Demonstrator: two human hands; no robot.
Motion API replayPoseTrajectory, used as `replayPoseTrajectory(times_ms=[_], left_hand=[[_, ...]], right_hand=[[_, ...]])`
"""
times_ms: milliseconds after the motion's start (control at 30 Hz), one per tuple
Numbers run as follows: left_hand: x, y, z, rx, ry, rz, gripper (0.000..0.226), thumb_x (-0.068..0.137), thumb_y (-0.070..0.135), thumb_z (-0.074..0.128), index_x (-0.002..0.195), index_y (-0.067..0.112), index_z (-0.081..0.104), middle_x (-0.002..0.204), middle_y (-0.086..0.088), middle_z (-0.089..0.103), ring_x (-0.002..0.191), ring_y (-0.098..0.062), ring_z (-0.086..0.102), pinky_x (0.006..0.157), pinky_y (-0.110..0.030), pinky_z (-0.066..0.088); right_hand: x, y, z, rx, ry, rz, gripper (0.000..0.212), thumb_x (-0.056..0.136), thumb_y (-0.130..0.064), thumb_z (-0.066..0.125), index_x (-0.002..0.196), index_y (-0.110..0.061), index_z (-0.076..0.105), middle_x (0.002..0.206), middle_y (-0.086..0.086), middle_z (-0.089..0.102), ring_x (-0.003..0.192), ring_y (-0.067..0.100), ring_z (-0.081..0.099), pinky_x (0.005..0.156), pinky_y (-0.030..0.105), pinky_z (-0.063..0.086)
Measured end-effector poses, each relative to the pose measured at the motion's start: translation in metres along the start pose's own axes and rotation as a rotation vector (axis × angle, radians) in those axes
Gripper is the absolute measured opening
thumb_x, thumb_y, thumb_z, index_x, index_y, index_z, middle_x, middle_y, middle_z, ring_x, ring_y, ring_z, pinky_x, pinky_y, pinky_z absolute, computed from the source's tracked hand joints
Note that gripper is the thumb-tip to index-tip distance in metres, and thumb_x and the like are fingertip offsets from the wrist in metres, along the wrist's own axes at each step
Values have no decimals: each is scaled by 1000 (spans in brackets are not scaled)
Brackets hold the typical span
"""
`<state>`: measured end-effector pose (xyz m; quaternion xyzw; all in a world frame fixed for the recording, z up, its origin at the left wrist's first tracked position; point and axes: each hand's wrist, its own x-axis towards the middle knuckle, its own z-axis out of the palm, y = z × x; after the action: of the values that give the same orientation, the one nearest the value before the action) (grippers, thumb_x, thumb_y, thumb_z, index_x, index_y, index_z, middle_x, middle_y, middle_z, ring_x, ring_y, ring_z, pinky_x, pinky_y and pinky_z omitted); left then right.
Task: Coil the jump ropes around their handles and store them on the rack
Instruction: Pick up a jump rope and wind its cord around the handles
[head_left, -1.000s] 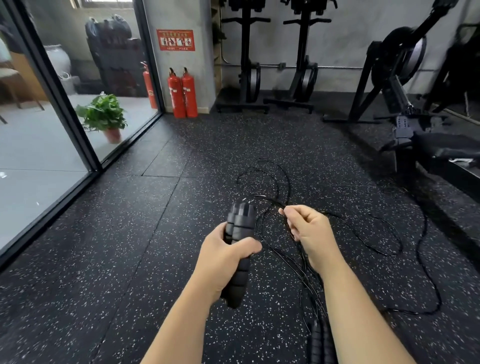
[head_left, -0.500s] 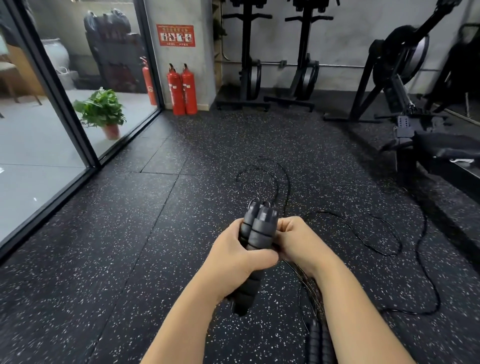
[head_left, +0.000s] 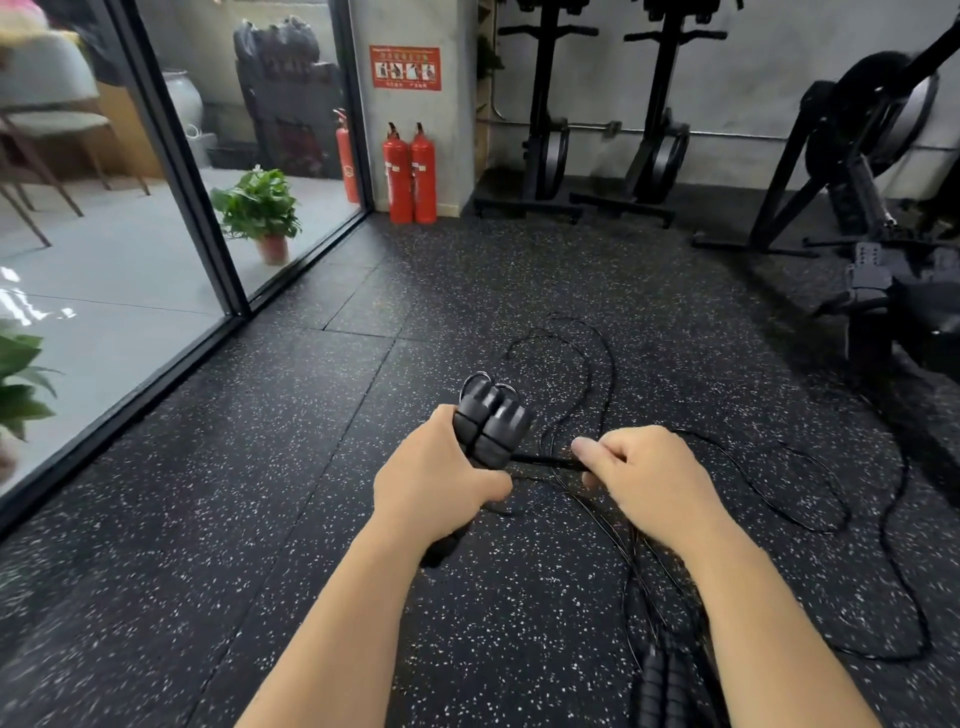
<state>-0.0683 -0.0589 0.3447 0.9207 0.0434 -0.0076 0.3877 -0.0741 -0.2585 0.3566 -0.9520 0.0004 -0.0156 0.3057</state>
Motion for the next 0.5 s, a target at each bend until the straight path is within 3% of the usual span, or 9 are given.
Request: replayPoseTrajectory(times_ms=[100, 200, 300, 500], left_hand=[[-1, -5, -7, 141, 39, 5, 43, 64, 37, 76, 93, 25, 47, 82, 11, 63, 78, -14, 61, 70, -31, 49], [-4, -11, -13, 249, 67, 8, 41, 65, 37, 75, 88, 25, 43, 79, 11, 61, 76, -13, 59, 60, -28, 40], [-7, -16, -15, 343, 103, 8, 40, 69, 38, 72, 92, 24, 43, 79, 11, 58, 76, -16, 59, 55, -27, 35], [-10, -26, -8, 622, 127, 65, 30, 81, 34, 61, 98, 21, 39, 76, 9, 49, 75, -24, 56, 59, -29, 37]], right_hand=[[-4, -6, -3, -137, 86, -72, 51, 95, -47, 49, 57, -13, 49, 48, -5, 47, 49, 12, 44, 51, 27, 34], [-10, -13, -6, -215, 122, -140, 51, 95, -51, 46, 63, -12, 53, 53, -2, 51, 54, 16, 49, 53, 28, 38], [-19, -29, -8, -275, 109, -243, 52, 96, -50, 45, 59, -13, 43, 52, -3, 46, 52, 14, 43, 55, 29, 40], [-46, -65, -12, -502, 104, -352, 49, 99, -50, 35, 60, -20, 33, 61, -7, 46, 63, 16, 51, 56, 28, 38]])
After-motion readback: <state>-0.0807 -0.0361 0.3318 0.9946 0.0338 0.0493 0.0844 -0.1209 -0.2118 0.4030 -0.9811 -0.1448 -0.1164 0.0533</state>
